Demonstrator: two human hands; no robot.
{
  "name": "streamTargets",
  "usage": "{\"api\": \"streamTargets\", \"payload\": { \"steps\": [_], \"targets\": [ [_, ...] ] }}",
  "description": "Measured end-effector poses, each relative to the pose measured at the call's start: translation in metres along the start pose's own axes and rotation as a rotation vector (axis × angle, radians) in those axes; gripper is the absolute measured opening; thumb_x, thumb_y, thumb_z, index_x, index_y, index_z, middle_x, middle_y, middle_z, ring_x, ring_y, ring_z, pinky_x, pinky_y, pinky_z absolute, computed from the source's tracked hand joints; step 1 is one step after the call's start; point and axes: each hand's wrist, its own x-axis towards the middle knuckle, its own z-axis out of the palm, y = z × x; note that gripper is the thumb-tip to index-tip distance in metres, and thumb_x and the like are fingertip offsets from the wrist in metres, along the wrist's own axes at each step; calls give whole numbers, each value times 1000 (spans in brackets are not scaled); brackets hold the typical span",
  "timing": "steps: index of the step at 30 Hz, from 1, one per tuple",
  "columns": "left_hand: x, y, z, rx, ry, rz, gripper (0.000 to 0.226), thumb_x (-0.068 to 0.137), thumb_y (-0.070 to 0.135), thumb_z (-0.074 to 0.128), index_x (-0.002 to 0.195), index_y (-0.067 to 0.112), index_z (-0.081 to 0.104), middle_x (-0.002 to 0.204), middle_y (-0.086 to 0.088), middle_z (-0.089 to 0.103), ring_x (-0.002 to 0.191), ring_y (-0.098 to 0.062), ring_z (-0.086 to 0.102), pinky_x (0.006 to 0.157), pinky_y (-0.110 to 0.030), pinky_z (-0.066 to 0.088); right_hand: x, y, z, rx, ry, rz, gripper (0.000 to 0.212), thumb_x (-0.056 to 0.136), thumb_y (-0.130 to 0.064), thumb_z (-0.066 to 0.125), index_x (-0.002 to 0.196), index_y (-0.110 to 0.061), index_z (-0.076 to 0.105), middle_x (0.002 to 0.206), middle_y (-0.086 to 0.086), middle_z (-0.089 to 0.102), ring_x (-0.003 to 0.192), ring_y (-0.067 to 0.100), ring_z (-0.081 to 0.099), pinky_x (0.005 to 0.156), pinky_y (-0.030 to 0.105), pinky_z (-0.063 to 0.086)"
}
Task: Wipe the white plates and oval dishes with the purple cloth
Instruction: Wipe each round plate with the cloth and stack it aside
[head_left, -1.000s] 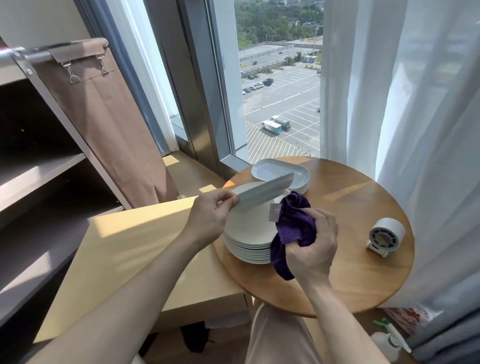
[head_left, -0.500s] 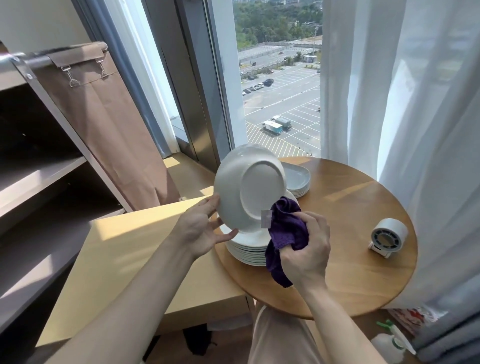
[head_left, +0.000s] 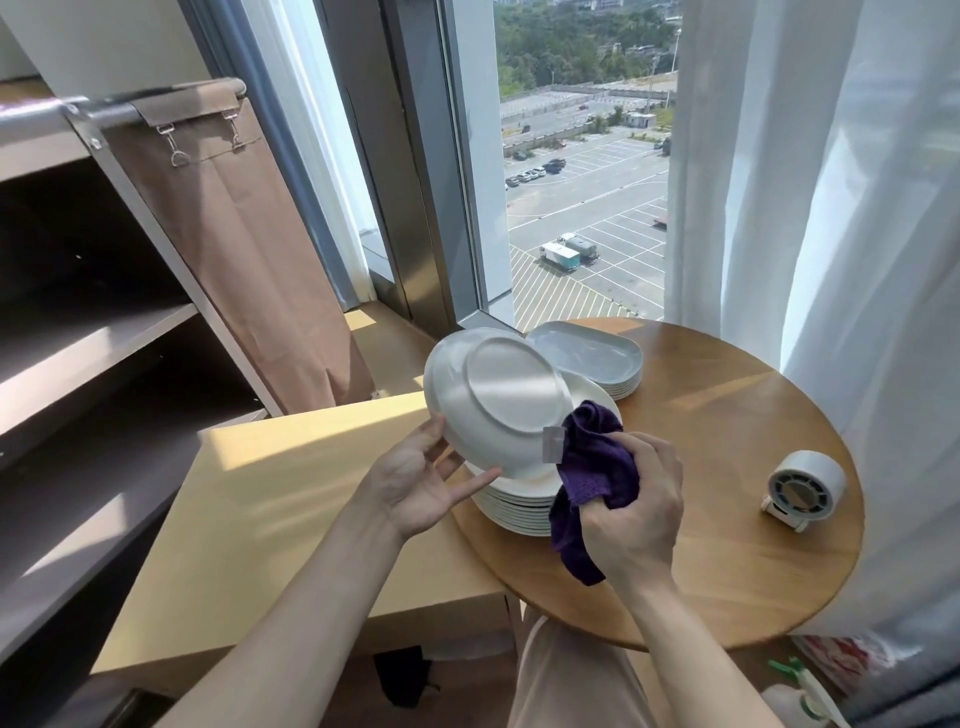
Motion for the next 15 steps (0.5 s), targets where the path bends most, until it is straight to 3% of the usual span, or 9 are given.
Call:
{"api": "streamTargets", "payload": {
  "steps": [4, 7, 11, 15],
  "targets": [
    [1, -1, -6, 37, 34, 4, 15, 103, 18, 59, 115, 11, 63, 111, -8, 74, 107, -29, 73, 76, -49, 63, -2, -1, 1, -1, -4, -1, 38, 75, -33, 63, 110, -20, 70, 112, -7, 59, 110, 17, 54, 94, 22, 44],
    [2, -3, -11, 76, 52, 0, 11, 104, 20, 58, 112, 15, 64, 105, -4, 76, 95, -22, 76, 72, -39, 64, -4, -3, 1, -7, -28, -8, 38, 75, -33, 64, 110, -21, 70, 112, -8, 59, 109, 17, 54, 94, 20, 43],
    [-1, -11, -18, 227, 90, 8, 12, 104, 26, 56, 107, 19, 66, 92, 4, 76, 80, -13, 75, 68, -29, 51, -6, -6, 0, -13, -53, -22, 39, 74, -33, 63, 110, -19, 71, 113, -6, 60, 110, 17, 54, 93, 17, 42],
    [-4, -19, -19, 274, 93, 43, 19, 105, 27, 54, 115, 16, 67, 95, 1, 77, 79, -12, 75, 67, -29, 49, -13, -7, 0, -52, -118, -32, 42, 71, -32, 63, 111, -24, 70, 115, -8, 59, 113, 11, 51, 96, 32, 47]
  ]
}}
